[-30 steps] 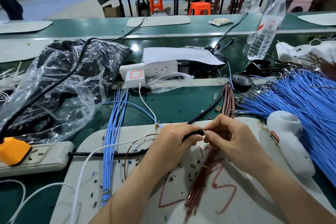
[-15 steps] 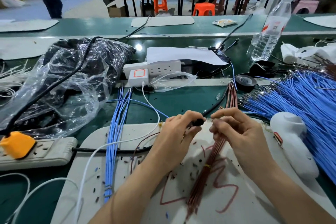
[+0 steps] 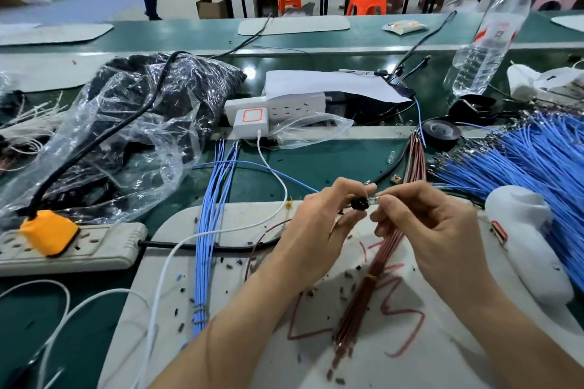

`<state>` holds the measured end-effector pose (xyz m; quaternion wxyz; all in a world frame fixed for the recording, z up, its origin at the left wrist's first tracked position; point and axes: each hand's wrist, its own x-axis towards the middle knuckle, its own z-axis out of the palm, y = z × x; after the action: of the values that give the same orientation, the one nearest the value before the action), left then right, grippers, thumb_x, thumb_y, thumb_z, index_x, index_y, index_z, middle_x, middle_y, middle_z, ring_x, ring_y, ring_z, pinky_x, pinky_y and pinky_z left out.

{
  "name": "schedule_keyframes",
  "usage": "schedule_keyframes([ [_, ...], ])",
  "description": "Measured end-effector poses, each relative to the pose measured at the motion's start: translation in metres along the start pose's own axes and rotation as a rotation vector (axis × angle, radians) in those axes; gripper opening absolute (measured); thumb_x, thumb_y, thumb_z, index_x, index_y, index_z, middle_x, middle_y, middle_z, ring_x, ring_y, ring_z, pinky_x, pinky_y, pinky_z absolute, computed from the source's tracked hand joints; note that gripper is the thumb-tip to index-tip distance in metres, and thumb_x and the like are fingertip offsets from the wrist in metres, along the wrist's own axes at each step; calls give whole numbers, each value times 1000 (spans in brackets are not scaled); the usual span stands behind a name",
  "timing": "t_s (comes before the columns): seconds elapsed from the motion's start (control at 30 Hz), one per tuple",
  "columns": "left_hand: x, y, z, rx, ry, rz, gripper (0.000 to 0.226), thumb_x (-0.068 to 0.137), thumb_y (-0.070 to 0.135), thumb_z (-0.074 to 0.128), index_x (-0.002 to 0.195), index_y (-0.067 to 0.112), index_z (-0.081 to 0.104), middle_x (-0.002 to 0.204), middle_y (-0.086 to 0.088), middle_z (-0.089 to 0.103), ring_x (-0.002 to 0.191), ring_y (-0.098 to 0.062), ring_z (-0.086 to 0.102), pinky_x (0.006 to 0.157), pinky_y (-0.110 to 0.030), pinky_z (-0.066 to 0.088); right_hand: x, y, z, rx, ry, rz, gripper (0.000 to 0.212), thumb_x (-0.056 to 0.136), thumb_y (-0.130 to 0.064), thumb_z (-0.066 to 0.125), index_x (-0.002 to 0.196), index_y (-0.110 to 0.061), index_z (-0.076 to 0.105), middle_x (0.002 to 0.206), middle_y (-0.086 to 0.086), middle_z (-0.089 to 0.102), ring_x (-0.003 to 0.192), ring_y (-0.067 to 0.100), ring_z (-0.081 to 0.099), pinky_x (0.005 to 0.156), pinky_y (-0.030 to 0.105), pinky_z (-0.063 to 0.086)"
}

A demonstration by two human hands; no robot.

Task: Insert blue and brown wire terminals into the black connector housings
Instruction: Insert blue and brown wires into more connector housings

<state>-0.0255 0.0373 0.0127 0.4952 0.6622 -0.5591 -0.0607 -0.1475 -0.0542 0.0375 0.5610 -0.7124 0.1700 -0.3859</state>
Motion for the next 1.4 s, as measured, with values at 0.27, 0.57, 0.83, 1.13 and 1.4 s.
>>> schedule_keyframes([
  [0.27,-2,-5,3,83,39,2,14,88,19,62,101,18,57,93,9,68,86,-11,62,83,-42,49,0,7,-2,-121,13,3,9,76,-28,67,79,-20,69,68,4,71,52,15,65,55,19,53],
  [0.57,-1,-6,1,189,74,1,16,86,22,63,101,17,66,90,7,70,83,-5,55,86,-37,44,8,12,-11,-158,-33,40,11,80,-7,70,72,-16,69,61,4,69,50,14,64,54,18,52],
  [0.83,-2,10,0,-69,210,20,25,96,10,51,97,34,43,127,-2,61,108,-4,63,83,-16,49,10,5,-16,70,50,-46,17,85,-8,65,81,-25,66,69,6,70,56,18,66,60,21,54],
  [1.13,-4,10,5,-22,229,72,8,90,5,57,95,0,52,119,-5,66,105,-12,66,114,-36,27,0,-3,-10,80,-8,-180,14,84,-4,65,92,-16,64,76,0,72,62,15,69,64,20,55],
  [1.4,-4,8,8,-41,204,71,11,86,-1,62,91,-4,53,107,9,61,103,0,62,116,-25,21,-2,-3,-6,73,-58,-234,25,83,9,62,90,-14,63,80,-13,72,66,10,69,69,18,55],
])
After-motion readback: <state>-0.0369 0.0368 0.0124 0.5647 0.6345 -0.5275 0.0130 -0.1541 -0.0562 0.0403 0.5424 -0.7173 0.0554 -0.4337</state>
